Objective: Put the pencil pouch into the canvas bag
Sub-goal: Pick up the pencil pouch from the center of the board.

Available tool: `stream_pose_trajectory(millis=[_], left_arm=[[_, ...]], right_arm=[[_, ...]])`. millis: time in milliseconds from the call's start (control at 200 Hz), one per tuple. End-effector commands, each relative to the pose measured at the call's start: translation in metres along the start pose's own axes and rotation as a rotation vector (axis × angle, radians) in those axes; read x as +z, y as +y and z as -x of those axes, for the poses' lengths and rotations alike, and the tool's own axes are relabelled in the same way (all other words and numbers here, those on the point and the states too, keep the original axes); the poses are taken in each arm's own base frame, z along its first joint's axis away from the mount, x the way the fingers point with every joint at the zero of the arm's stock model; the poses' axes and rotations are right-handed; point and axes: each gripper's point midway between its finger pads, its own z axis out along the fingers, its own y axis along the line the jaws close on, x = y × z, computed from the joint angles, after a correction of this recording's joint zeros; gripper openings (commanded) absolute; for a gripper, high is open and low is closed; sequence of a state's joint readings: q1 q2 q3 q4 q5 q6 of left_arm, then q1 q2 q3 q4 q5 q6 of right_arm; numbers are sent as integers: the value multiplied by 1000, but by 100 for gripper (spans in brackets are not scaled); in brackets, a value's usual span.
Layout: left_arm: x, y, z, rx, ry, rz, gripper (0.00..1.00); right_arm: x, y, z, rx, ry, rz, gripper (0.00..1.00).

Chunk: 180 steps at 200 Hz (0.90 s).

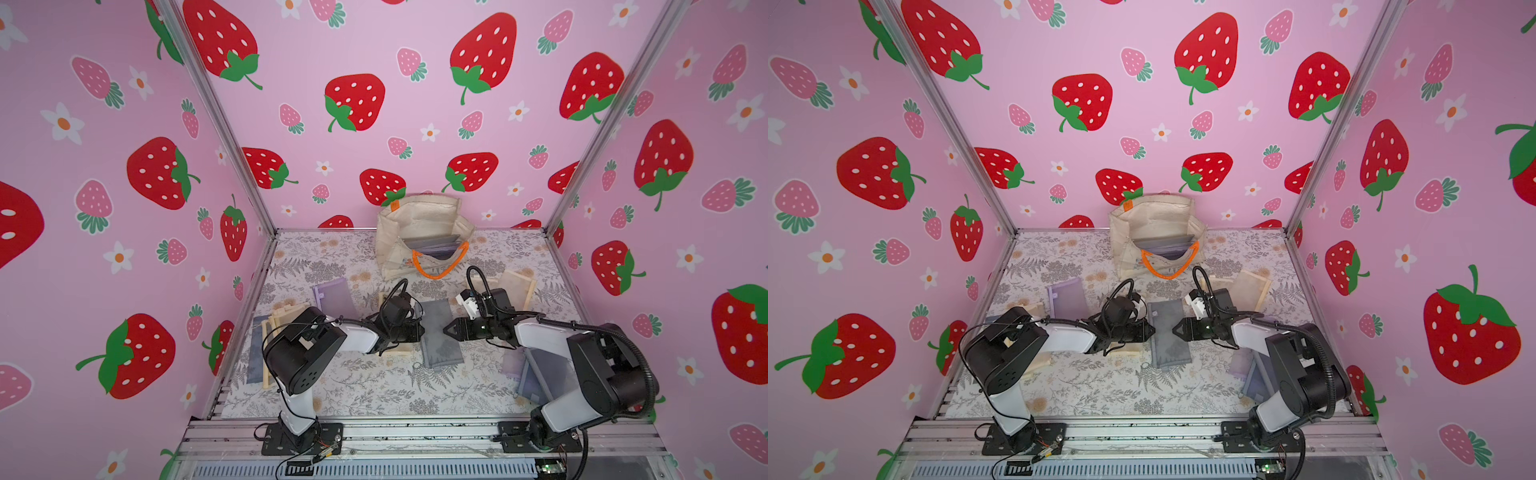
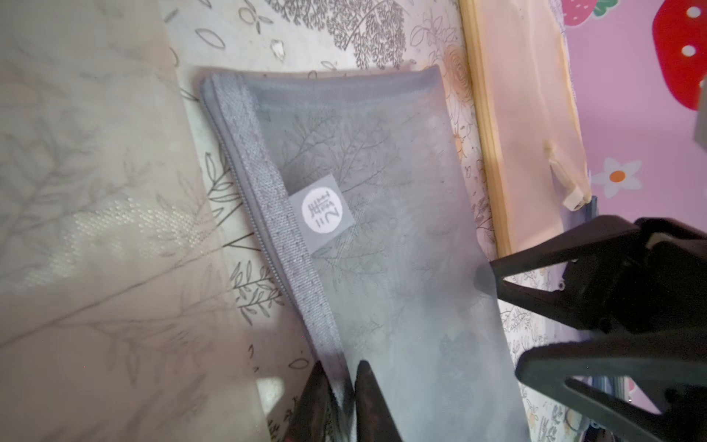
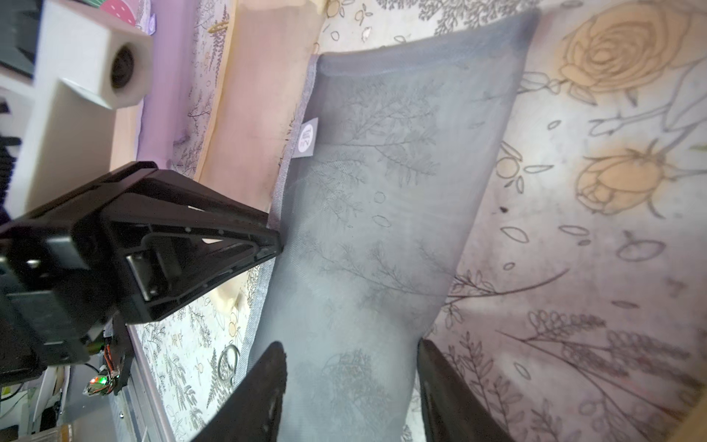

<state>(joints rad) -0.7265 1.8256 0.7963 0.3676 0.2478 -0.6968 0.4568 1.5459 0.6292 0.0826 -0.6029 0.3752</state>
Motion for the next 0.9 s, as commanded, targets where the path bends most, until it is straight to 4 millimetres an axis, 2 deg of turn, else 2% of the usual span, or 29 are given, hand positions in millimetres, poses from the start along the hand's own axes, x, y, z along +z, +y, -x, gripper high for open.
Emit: stream_pose_trajectory(millis=[0,85,115,140,205,310,615,735,896], left_arm=[[-3,-8,-3,2,6,-31,15],[-2,-8,-2,2,8,-28,10],[-3,-8,-1,0,7,-28,7],[-3,-8,-2,-1,8,-28,0],[-6,-10,0,2,2,-32,0],[-16,-15,4,14,-25,-43,0],[-74,-52,25,154,-136,-114,0],[-102,-65,33,211,-186,-133,0],[-134,-79,39,268,-246,-159,0]], right_arm=[[2,11,-2,-9,4,44,53],[4,13,-4,-7,9,52,53],[3,15,-3,-9,6,58,52],[1,17,-2,-12,1,63,52],[-5,22,-1,-26,-12,65,53],[-18,28,2,-60,-12,46,59],[-58,49,18,-64,-105,47,87],[-73,61,24,-82,-130,55,92],[-92,79,35,-113,-165,82,94]])
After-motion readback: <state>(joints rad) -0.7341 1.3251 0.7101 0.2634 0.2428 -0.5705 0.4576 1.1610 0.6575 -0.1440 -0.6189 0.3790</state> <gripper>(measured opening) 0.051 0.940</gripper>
